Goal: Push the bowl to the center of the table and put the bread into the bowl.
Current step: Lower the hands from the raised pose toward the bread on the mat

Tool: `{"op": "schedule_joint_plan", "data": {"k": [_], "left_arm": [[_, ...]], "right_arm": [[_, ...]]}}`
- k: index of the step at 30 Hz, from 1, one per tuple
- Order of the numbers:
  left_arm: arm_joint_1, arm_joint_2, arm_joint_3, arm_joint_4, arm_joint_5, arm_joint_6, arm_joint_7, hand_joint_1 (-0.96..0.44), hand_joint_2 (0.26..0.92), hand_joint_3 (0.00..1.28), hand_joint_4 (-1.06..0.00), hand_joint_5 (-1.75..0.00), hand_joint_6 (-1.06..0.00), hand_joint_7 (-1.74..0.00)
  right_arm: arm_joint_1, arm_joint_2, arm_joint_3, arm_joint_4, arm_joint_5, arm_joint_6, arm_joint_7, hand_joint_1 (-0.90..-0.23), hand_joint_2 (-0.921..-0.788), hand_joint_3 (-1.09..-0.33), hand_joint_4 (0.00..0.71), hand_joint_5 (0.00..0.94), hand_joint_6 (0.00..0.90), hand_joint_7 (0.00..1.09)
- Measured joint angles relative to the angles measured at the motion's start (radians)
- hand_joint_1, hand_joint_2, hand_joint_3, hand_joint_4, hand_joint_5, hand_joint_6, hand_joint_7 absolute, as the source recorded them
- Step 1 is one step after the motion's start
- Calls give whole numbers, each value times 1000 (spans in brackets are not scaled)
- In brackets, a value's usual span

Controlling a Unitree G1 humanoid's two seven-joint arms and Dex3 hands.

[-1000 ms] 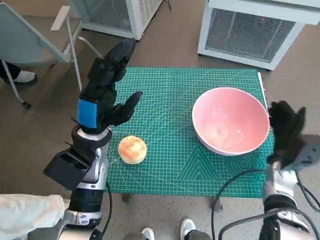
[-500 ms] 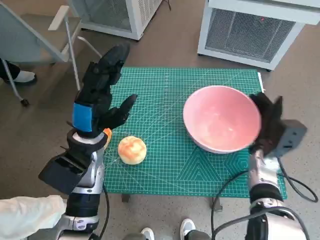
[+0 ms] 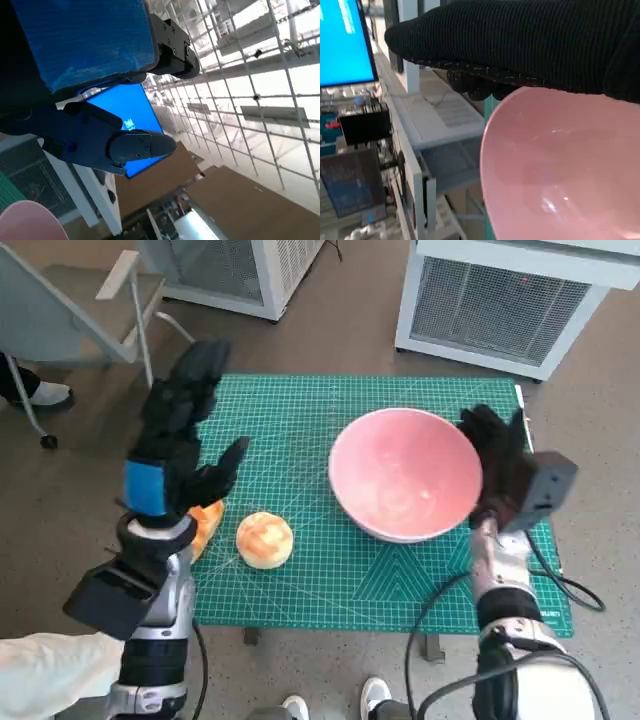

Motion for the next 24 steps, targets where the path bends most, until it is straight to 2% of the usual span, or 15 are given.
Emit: {"op": "schedule_joint_plan", "data": {"k": [10, 18, 21, 24], "left_arm": [[19, 5, 12, -12, 22, -19, 23, -525, 921, 349, -382, -1, -376, -163], [51, 23, 20, -43, 37, -11, 34, -512, 921, 360, -376, 0, -378, -137], [78, 37, 28, -93, 62, 38, 46, -493, 921, 362, -369, 0, -378, -127], [119, 56, 39, -172, 103, 142, 62, -476, 921, 360, -342, 0, -372, -114]], "right_arm": [[-61, 41, 10, 7, -6, 49, -28, -491, -921, -854, 201, 6, 232, 143], [-97, 45, 29, 9, -36, 73, -40, -485, -921, -873, 207, 6, 243, 140], [-109, 40, 32, 8, -41, 71, -40, -490, -921, -875, 206, 5, 244, 139], [-121, 26, 39, 4, -43, 56, -39, -499, -921, -875, 198, 1, 242, 136]]}}
